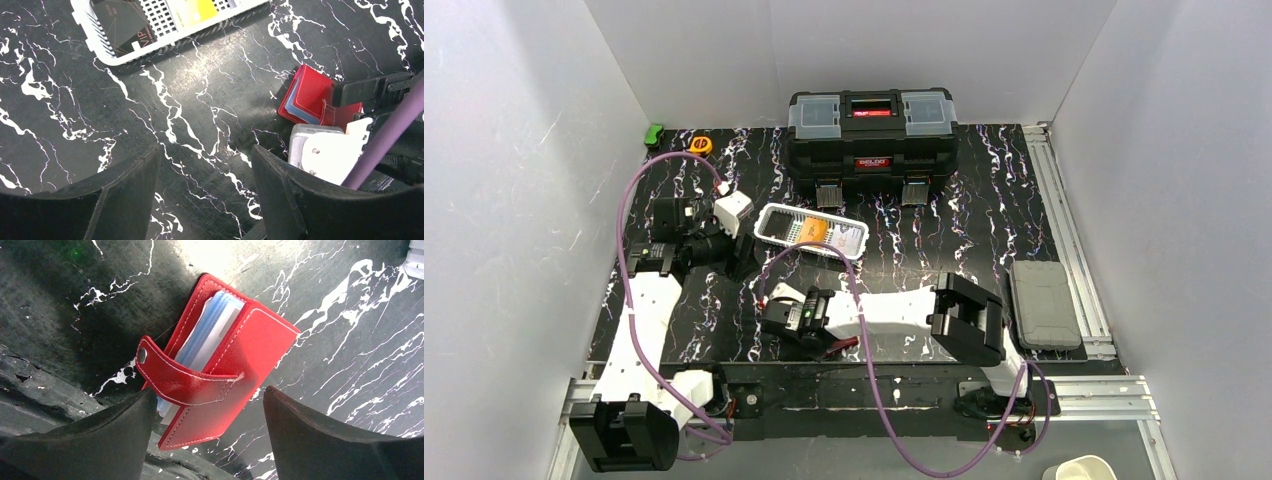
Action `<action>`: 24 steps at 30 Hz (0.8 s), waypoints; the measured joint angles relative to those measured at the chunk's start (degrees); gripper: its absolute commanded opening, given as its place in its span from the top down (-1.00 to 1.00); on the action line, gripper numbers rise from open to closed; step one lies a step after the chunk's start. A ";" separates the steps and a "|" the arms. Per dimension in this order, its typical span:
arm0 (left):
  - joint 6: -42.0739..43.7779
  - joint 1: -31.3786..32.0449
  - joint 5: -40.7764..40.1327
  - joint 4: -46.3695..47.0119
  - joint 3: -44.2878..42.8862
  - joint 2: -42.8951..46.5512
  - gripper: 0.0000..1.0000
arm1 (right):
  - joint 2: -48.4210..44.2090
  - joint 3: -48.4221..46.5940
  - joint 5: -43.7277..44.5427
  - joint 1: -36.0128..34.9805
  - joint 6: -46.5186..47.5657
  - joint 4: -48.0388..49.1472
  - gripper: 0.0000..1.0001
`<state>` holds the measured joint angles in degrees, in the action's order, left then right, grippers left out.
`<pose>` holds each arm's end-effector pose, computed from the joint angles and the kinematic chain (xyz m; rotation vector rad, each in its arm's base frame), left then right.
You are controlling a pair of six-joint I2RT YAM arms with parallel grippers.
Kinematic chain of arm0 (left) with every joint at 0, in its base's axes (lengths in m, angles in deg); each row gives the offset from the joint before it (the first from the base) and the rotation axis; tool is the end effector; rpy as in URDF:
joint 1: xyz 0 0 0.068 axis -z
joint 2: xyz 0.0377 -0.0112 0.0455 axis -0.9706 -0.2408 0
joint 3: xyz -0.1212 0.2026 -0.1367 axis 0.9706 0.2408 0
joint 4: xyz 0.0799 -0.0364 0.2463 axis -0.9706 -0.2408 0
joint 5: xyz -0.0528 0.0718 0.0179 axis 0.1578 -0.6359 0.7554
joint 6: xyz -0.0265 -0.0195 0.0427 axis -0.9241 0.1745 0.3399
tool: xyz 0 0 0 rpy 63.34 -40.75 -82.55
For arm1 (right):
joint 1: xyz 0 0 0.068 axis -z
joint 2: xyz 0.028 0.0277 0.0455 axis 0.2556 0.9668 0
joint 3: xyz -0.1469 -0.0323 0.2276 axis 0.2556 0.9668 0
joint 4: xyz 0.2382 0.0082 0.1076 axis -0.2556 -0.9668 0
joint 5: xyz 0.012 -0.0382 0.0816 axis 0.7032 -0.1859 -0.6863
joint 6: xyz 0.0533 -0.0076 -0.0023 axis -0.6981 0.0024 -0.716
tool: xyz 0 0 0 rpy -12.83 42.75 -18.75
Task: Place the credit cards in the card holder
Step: Open the card holder at the center of the board.
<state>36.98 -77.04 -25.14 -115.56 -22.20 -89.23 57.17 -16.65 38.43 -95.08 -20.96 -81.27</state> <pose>0.2037 -0.0163 0.3120 0.7799 2.0696 -0.4105 0.0856 0.4004 0.1810 -1.2694 2.2676 -0.1718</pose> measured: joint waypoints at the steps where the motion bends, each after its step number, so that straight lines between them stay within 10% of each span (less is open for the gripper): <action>1: 0.00 0.00 0.00 -0.20 -0.02 0.20 -0.29 | -0.13 0.22 -0.11 0.15 -0.22 0.00 -0.66; 24: 0.39 0.00 4.37 -0.55 -0.15 1.03 -0.24 | -14.71 13.66 -13.22 10.43 -5.55 8.81 0.28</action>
<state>37.37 -77.04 -20.77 -116.11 -22.36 -88.20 42.46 -2.99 25.21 -84.65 -26.51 -72.46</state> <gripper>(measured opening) 0.626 0.417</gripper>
